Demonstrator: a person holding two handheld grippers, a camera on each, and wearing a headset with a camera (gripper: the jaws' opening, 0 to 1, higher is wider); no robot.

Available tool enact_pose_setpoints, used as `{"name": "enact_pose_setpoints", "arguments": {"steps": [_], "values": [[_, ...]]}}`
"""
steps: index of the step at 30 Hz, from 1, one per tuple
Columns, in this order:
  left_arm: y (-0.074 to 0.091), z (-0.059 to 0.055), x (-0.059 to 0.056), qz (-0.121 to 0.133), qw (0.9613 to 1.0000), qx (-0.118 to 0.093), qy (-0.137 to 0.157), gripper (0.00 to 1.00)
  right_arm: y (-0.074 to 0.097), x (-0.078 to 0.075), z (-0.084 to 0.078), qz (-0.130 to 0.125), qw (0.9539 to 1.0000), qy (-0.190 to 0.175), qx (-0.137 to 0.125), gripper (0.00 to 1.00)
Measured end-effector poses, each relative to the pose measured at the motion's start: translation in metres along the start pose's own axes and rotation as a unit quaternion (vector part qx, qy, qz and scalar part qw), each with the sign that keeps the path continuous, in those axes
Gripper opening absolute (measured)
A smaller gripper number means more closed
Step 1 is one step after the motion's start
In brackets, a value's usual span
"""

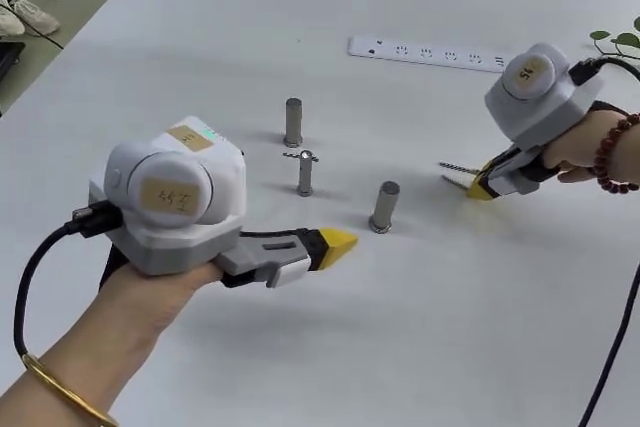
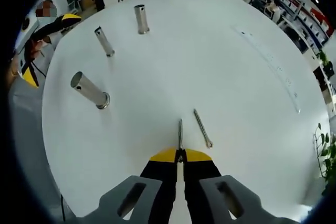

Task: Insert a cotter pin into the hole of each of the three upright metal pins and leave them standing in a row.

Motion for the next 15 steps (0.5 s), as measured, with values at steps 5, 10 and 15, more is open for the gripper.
{"name": "enact_pose_setpoints", "arguments": {"steps": [5,10,15], "values": [[0.0003,0.0015,-0.0002,0.0,1.0,-0.004,0.002,0.88,0.0011,-0.0003,-0.0004,-0.002,1.0,0.007,-0.001,0.0],[0.0004,0.0014,0.0,0.0,1.0,-0.003,0.002,0.87,0.004,0.0033,-0.0015,0.006,0.9996,-0.007,-0.026,0.0],[-0.0001,0.0011,-0.0008,-0.002,1.0,-0.002,0.002,0.85,0.0097,0.0076,0.0007,0.003,0.9989,0.0,-0.048,0.0]]}}
Point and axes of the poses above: the centre of the closed fingertips' face, and the gripper's own axes: y roughly backward along the fingers, x roughly to its left, z roughly out of its top, the point moved 8 cm from there along y, roughly backward along the fingers, and after that the axes turned 6 degrees about -x, right-handed, at the moved point
